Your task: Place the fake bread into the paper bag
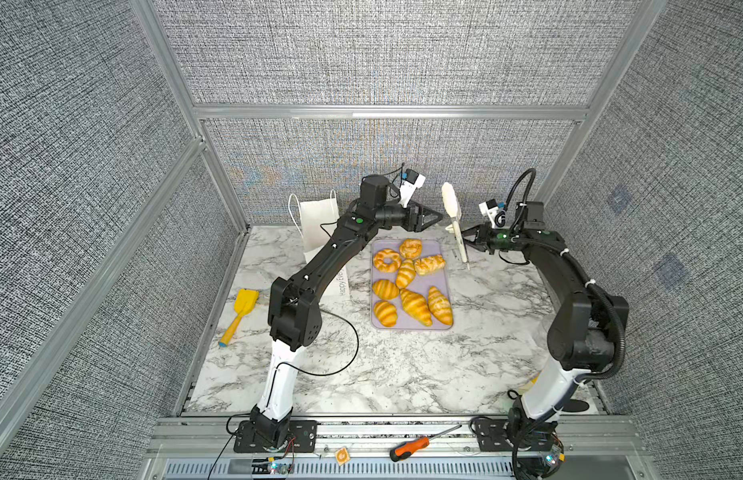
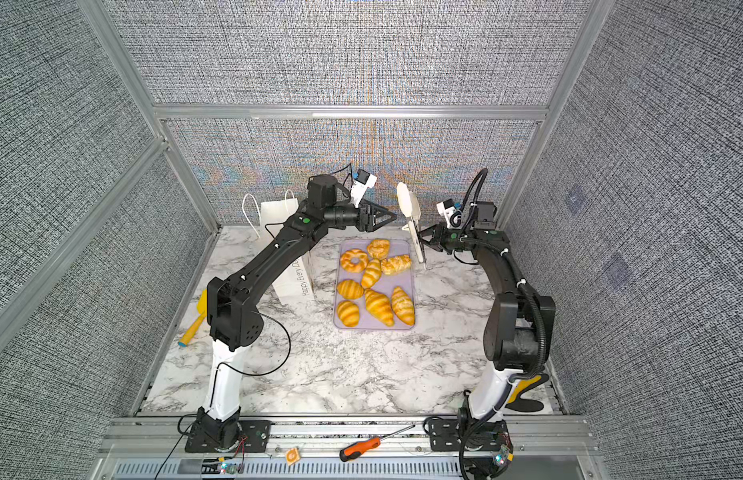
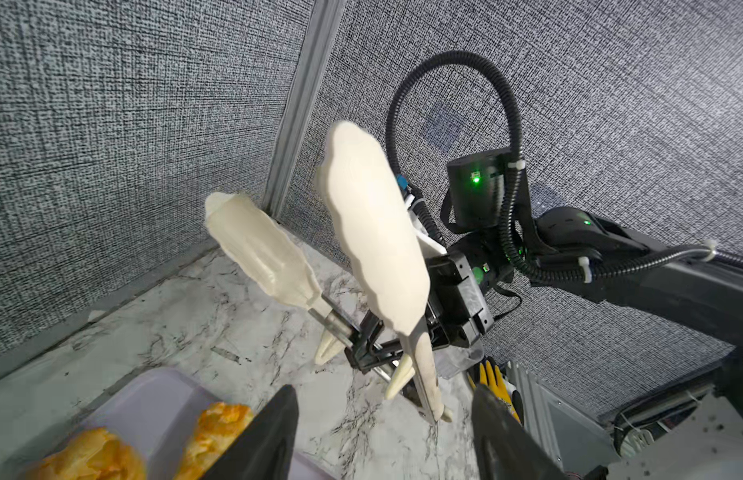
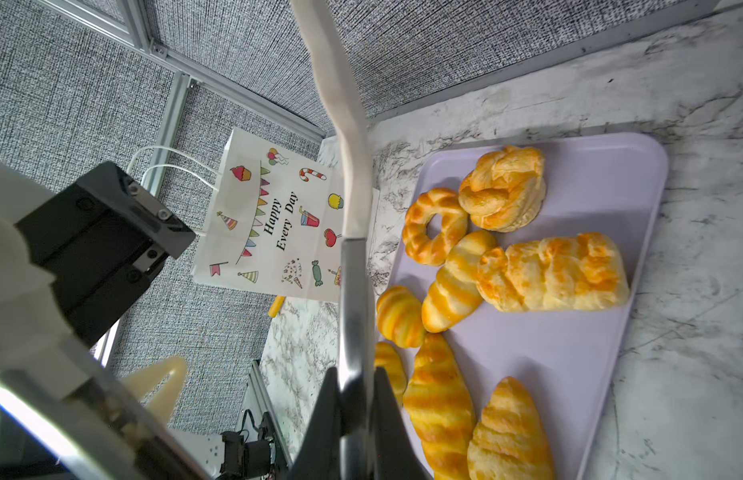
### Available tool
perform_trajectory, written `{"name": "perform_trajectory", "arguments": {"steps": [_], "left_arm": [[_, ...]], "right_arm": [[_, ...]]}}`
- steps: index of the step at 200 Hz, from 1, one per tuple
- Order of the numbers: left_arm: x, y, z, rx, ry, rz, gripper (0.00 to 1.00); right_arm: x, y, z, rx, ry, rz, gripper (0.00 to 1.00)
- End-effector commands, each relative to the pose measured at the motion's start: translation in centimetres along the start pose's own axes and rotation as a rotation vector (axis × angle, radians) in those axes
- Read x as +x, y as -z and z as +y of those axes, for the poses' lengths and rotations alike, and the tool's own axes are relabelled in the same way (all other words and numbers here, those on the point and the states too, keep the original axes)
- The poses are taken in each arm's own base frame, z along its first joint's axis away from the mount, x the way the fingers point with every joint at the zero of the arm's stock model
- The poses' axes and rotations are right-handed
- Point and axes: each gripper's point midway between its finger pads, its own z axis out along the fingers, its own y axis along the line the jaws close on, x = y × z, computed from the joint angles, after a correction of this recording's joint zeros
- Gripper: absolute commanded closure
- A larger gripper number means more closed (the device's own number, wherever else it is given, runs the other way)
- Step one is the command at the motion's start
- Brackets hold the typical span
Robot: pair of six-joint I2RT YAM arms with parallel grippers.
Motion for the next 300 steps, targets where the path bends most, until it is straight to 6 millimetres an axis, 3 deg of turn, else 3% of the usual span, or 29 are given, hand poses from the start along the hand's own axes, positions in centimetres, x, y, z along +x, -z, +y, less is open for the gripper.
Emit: {"name": "perform_trajectory", "arguments": {"steps": [1,80,195,279,300], "left_arm": [[-0.8,-0.1,-1.0,0.069,-0.003,-0.020,0.35],[1.1,-1.1,-0.6,0.136,0.065,0.020,0.42],[1.5,-1.1,-1.1,0.174,0.055,0.027,0.57],[1.0,-1.1,-1.7,0.206,0.051,0.002,0.81],[0.9,-1.0,-1.8,0.212,0.052,-0.005,0.82]], "right_arm": [[0.5,-0.1,1.1,-0.064,0.003,0.036,1.00],[1.6,-2.1,2.1,-0.092,0.022,0.112,1.00],[2.7,-3.7,3.3,-0.165,-0.019,0.203,1.00],[2.9,-3.9,3.6,-0.168,-0.019,0.218,1.00],[2.9,-3.9,3.7,-0.168,-0.017,0.219,1.00]]}}
